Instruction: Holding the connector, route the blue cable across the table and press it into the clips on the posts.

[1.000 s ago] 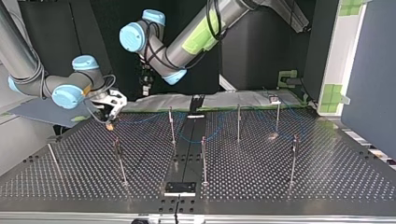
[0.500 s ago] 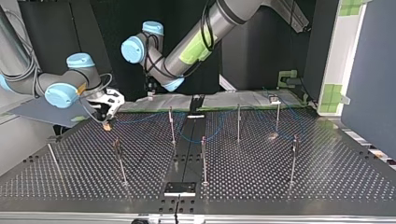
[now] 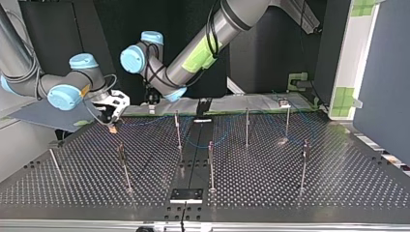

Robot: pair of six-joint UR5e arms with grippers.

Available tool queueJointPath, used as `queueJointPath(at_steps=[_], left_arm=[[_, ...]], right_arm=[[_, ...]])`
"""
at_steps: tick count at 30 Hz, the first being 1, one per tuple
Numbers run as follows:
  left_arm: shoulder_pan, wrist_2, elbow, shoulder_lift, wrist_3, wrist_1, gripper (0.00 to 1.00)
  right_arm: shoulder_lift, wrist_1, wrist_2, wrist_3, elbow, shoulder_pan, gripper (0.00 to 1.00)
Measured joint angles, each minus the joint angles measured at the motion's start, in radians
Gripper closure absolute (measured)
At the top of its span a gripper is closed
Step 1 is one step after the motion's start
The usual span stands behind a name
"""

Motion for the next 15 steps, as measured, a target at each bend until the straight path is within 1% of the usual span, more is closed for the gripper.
queueJointPath(at_steps=[4, 9, 11, 15], left_arm=[[0.005, -0.01, 0.034, -0.007, -0.001, 0.012, 0.0], [0.007, -0.02, 0.081, -0.044, -0.006, -0.011, 0.0], [0.009, -0.033, 0.1, -0.063, -0.009, -0.018, 0.0], [0.017, -0.067, 0.138, -0.1, -0.011, -0.007, 0.0]], right_arm=[[0.0, 0.0, -0.002, 0.0, 0.0, 0.001, 1.0], [0.0, 0.0, -0.008, 0.0, 0.0, 0.001, 1.0], [0.0, -0.001, -0.012, 0.0, 0.0, 0.001, 1.0], [0.0, -0.001, -0.015, 0.0, 0.0, 0.001, 1.0]])
